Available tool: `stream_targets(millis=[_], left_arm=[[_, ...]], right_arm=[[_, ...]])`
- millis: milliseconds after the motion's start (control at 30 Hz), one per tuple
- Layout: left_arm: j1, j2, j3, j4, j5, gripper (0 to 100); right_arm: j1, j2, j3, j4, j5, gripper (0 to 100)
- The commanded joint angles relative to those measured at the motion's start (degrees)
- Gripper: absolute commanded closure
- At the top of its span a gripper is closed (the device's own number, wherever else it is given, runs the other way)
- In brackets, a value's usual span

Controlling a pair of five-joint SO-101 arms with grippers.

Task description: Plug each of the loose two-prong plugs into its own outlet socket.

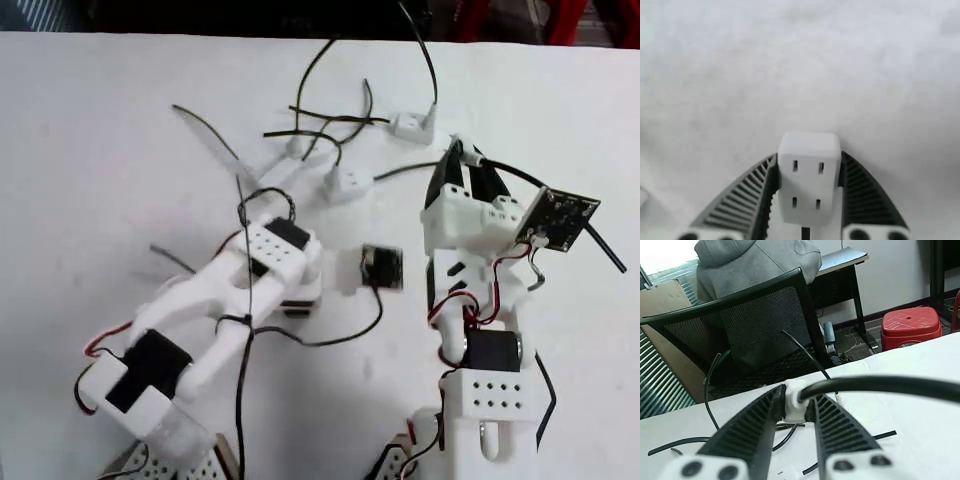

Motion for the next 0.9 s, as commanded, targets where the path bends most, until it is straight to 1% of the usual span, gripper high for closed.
stream_targets(millis=[0, 67, 133, 233, 300, 433, 500, 633, 767, 800, 867], left_arm=[[-0.4, -0.2, -5.5, -0.2, 17.1, 93], [-1.0, -0.2, -7.1, -0.2, 25.3, 92], [-2.3, -0.1, -8.4, -0.2, 31.7, 92], [-4.5, -0.1, -9.8, -0.4, 36.2, 92], [-6.0, -0.1, -9.5, -1.7, 38.0, 87], [-10.1, -0.2, -9.4, -2.1, 45.1, 73], [-11.1, -0.6, -10.0, -1.0, 45.5, 70], [-10.9, -0.7, -13.5, 4.5, 43.1, 71], [-12.7, -1.0, -19.6, 11.5, 45.6, 71], [-13.4, -1.8, -20.7, 12.7, 45.8, 72], [-14.8, -4.5, -22.1, 14.7, 45.7, 75]], right_arm=[[0.4, -1.5, -0.8, -1.3, -0.1, 98.0], [0.4, -1.5, -0.8, -1.3, -0.1, 98.0], [0.3, -1.5, -0.7, -1.3, -0.1, 98.0], [0.3, -1.5, -0.6, -1.3, -0.1, 98.0], [0.3, -1.5, -0.6, -1.3, -0.1, 98.0], [0.3, -1.5, -0.6, -1.0, -0.1, 98.0], [0.2, -1.5, -0.5, -1.0, -0.1, 98.0], [0.1, -1.5, -0.5, -0.9, -0.1, 98.0], [0.0, -1.5, -0.5, -0.7, 0.0, 98.0], [-0.1, -1.2, -0.5, -0.7, 0.4, 98.0], [-2.2, 0.8, -1.0, 0.0, 4.0, 98.0]])
